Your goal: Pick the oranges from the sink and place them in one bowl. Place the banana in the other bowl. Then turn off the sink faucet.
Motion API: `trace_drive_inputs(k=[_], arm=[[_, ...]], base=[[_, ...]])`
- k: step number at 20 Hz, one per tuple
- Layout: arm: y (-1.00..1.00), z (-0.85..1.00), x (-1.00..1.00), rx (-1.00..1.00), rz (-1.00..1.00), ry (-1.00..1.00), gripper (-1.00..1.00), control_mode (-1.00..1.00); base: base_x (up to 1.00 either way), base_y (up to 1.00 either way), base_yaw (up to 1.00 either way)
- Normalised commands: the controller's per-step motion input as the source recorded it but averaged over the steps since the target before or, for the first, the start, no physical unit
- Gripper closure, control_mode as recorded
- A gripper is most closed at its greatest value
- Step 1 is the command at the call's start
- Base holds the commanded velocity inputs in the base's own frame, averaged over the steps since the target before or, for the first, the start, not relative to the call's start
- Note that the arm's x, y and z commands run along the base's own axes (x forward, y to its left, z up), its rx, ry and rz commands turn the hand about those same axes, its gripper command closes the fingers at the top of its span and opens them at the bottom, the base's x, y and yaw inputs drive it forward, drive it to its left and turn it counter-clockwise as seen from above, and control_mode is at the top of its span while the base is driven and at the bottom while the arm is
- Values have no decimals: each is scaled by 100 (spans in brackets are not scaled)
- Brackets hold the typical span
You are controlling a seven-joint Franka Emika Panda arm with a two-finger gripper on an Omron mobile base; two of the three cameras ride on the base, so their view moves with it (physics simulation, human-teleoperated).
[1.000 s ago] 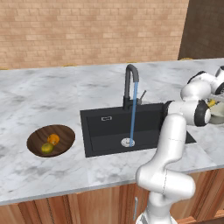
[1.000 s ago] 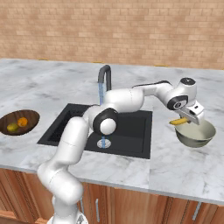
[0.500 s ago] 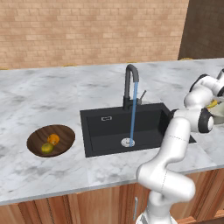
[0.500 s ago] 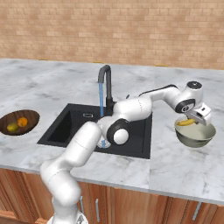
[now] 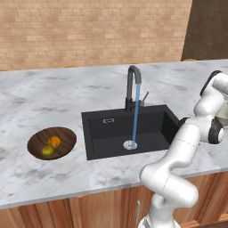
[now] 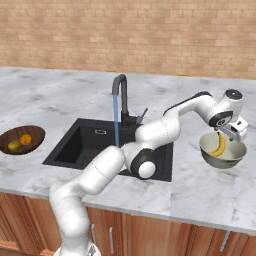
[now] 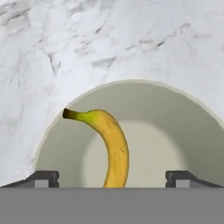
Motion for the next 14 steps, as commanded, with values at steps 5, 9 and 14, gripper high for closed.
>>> trace_drive_inputs(k=[5, 9, 14], arm=[[98, 4, -91, -28, 0, -19, -100, -100], [100, -60, -100, -53, 0, -26, -100, -100], [100, -100, -100, -56, 3, -27, -100, -100]], base=[[0, 0, 0], [0, 0, 0], [0, 0, 0]])
